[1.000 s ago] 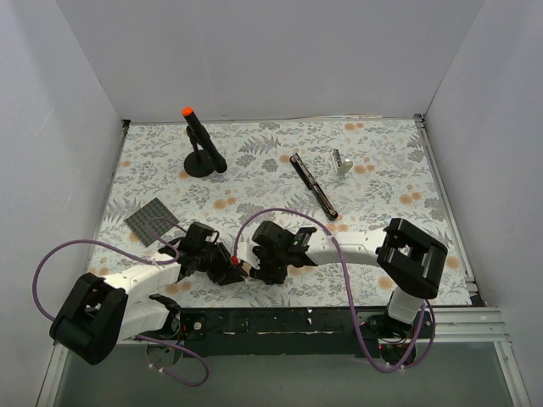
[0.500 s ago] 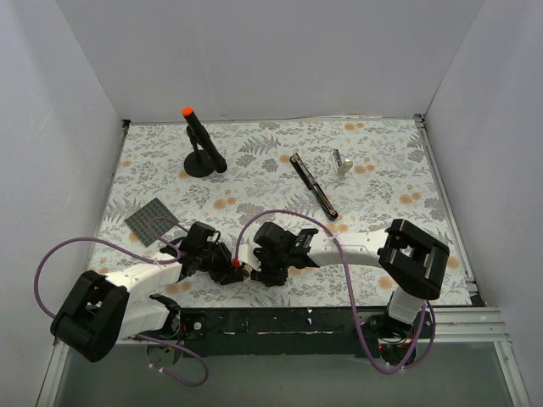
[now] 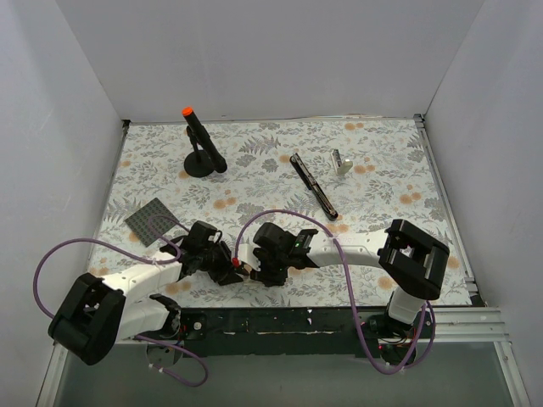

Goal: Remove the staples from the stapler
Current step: Place the staple box at the center of the board.

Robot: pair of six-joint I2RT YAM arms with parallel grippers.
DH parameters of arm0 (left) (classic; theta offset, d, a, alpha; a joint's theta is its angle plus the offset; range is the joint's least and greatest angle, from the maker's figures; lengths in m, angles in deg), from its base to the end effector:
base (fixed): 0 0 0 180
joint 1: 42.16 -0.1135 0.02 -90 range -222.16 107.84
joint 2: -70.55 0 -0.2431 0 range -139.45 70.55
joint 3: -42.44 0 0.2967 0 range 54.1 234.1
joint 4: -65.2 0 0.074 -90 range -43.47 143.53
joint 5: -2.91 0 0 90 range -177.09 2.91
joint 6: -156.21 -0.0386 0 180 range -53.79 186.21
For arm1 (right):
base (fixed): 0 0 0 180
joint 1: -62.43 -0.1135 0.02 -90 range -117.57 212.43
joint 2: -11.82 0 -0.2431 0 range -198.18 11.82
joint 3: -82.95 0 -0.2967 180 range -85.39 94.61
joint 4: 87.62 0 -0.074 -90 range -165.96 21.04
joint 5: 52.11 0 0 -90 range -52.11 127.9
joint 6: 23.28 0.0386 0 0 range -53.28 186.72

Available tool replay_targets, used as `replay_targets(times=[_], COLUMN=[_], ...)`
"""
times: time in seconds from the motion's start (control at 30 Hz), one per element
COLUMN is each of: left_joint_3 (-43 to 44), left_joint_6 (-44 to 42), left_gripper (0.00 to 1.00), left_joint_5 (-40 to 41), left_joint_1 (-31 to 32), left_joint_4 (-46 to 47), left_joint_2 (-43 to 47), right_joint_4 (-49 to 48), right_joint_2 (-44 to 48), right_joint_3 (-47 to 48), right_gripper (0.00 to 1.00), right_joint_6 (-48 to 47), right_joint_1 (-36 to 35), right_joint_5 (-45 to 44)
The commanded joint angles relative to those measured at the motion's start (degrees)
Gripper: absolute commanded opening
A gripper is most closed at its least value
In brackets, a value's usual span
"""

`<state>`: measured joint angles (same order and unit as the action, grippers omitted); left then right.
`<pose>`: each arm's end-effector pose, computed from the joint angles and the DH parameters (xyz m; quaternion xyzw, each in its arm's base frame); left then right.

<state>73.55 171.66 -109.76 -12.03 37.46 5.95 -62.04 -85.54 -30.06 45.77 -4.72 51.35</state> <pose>0.1793 -0.1213 0.0733 0.5416 -0.7817 0.2975 0.0842 0.1352 0.3441 0.1122 -0.6849 0.6586 0.2172 0.2235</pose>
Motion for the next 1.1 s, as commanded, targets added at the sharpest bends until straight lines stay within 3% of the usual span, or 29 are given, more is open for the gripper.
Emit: replay_targets(times=[0.0, 0.23, 0.47, 1.07], left_joint_3=[3.8, 3.9, 0.0, -2.1], left_joint_6=[-3.1, -3.7, -1.8, -1.6], left_gripper=[0.35, 0.39, 0.31, 0.25], left_joint_5=[5.5, 7.1, 4.2, 2.9], left_joint_1=[0.3, 0.4, 0.3, 0.5], left_joint_4=[-9.0, -12.0, -9.8, -6.3], left_joint_2=[0.1, 2.5, 5.1, 4.0], right_joint_4=[2.1, 2.6, 1.8, 0.5], right_joint_2=[0.2, 0.2, -0.6, -2.4], right_joint_3=[-0.6, 0.5, 0.7, 2.4], right_gripper=[0.15, 0.15, 0.15, 0.14], right_joint_6=[0.9, 0.8, 0.9, 2.7], right_joint_1=[-0.7, -0.8, -1.2, -2.3], right_joint_5=[0.3, 1.0, 0.4, -0.6])
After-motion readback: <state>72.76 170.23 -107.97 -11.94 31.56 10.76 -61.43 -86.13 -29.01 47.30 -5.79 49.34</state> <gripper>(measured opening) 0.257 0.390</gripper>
